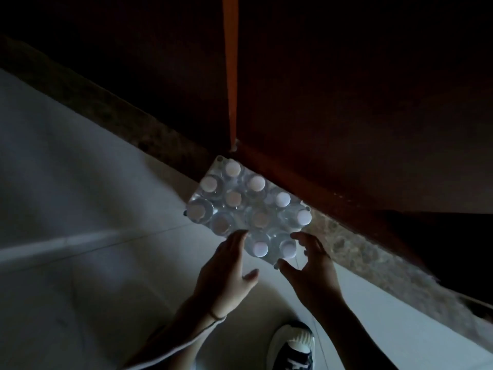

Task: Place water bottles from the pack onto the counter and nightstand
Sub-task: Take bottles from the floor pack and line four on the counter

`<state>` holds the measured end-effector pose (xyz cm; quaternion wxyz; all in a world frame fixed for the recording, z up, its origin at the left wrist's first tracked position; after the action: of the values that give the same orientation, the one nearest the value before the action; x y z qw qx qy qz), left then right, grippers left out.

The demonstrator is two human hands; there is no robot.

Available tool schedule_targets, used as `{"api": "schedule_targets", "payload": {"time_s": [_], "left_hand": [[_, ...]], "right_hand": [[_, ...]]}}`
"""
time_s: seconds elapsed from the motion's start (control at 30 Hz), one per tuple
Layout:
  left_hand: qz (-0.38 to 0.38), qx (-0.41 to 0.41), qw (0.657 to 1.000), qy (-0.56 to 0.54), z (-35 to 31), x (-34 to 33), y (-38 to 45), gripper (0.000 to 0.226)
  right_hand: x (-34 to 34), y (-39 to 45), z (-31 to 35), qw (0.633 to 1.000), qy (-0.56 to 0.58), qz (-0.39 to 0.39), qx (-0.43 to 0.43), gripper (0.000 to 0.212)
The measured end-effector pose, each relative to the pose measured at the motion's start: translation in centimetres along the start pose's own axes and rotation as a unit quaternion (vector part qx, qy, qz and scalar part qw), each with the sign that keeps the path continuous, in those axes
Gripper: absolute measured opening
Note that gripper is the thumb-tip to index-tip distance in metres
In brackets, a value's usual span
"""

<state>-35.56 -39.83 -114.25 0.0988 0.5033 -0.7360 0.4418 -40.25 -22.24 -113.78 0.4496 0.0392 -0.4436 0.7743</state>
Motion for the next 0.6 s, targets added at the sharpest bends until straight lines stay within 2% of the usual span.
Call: {"api": "schedule_targets", "payload": {"time_s": [0.17,0.27,0.37,0.5,0.6], "left_hand": [[-0.079,-0.025,0.997,0.000,3.0,-5.2,4.3,0.064],[-0.107,-0.009,0.994,-0.019,4.1,-6.7,5.8,0.069],[-0.118,-0.016,0.993,-0.015,4.2,-7.0,6.1,0.067],[-0.128,-0.003,0.991,-0.027,2.8,-4.0,3.9,0.064],[-0.151,-0.045,0.987,-0.016,-1.0,1.6,0.7,0.063]], "right_hand": [[-3.8,3.8,-5.8,0.998,0.034,-0.053,0.029,0.071],[-5.3,5.4,-7.3,0.997,0.036,-0.062,0.021,0.079],[-5.5,5.6,-7.7,0.996,0.026,-0.080,0.026,0.078],[-3.9,2.9,-4.9,0.992,0.010,-0.113,0.054,0.070],[-0.6,-0.3,-0.3,0.992,0.047,-0.092,0.074,0.069]]}}
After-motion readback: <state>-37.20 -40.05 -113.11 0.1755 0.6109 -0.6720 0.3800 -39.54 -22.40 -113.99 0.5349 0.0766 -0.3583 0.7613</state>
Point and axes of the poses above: each hand's wrist, its own y-axis towards the middle knuckle, its own x-axis out of the back of the hand, z = x × y, the point moved 5 cm from there along y, towards the middle knuckle, and after that the axes turned 11 degrees about z, right-handed, at the moved point
